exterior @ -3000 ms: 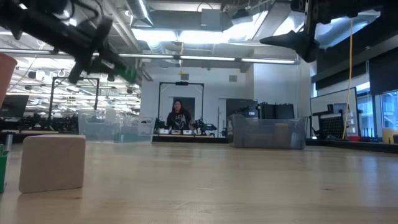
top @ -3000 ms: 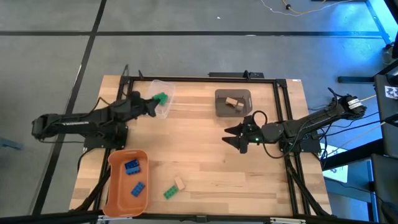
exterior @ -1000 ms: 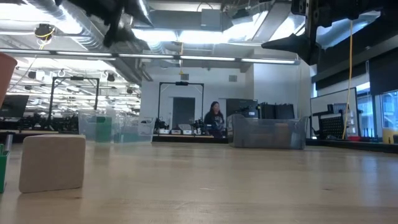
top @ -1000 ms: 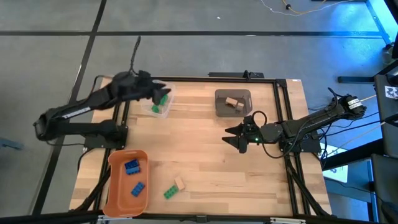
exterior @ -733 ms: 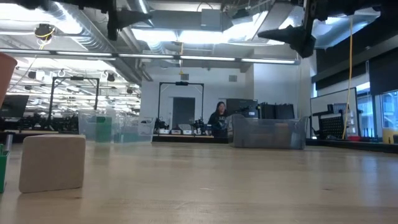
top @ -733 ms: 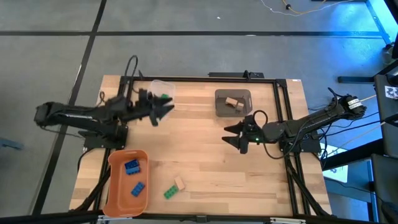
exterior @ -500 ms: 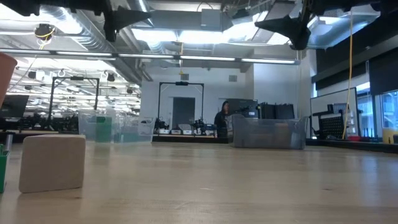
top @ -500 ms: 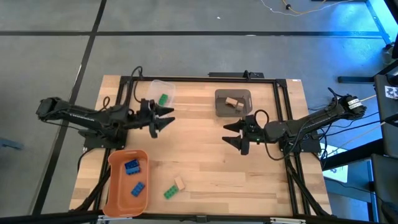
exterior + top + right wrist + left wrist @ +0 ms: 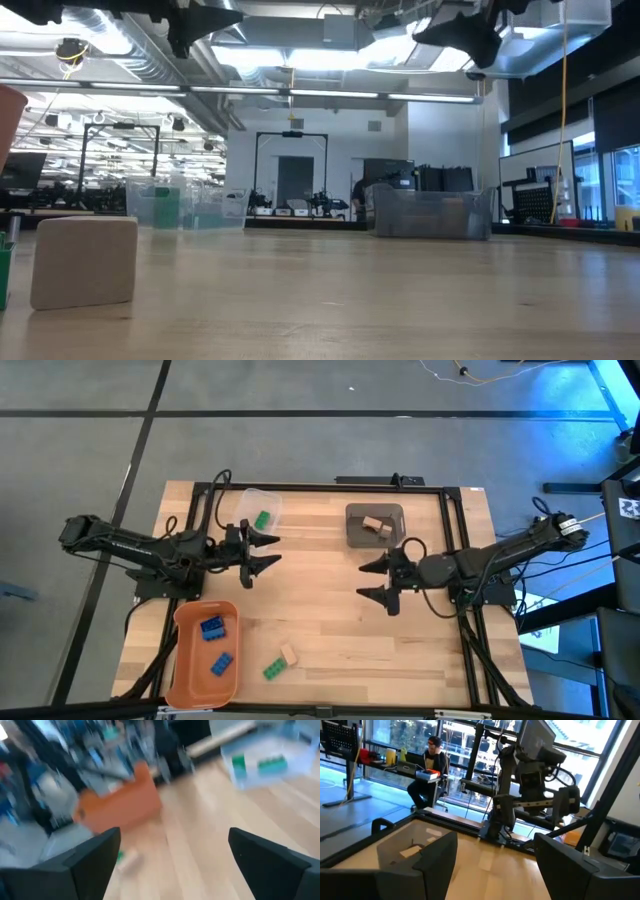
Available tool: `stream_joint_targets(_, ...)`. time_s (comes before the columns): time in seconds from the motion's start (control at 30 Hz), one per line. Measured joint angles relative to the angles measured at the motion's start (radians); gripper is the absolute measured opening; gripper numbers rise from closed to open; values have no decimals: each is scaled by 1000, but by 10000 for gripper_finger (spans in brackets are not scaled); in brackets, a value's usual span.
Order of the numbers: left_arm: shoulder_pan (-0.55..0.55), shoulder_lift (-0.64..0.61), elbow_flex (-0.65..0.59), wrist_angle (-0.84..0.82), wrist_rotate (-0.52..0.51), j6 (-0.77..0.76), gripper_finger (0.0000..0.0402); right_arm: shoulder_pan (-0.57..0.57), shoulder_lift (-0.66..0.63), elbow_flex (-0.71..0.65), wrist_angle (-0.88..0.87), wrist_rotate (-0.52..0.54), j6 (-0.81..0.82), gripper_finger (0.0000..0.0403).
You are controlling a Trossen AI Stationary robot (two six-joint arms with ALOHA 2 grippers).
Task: Sort & place blocks by color
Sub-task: Put the brown block into the black bin
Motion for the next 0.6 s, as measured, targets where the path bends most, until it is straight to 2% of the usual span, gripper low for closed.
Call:
stream_joint_targets(0.13,0,1,17,-57,0,-99,253,0,34,102,-235,-16,6,371)
stream_joint_targets(0.27,-13,62,146,-367,26,-182,253,0,54,146,-345,-18,48,371)
stream_joint_targets(0.33,-35,119,234,-520,76,-190,253,0,55,151,-370,-17,71,371)
stream_joint_targets(0.5,-123,308,445,-787,232,-20,253,0,55,151,-385,-46,67,371)
stream_joint_targets(0.6,-187,435,555,-867,304,149,253,0,54,152,-404,-52,65,371)
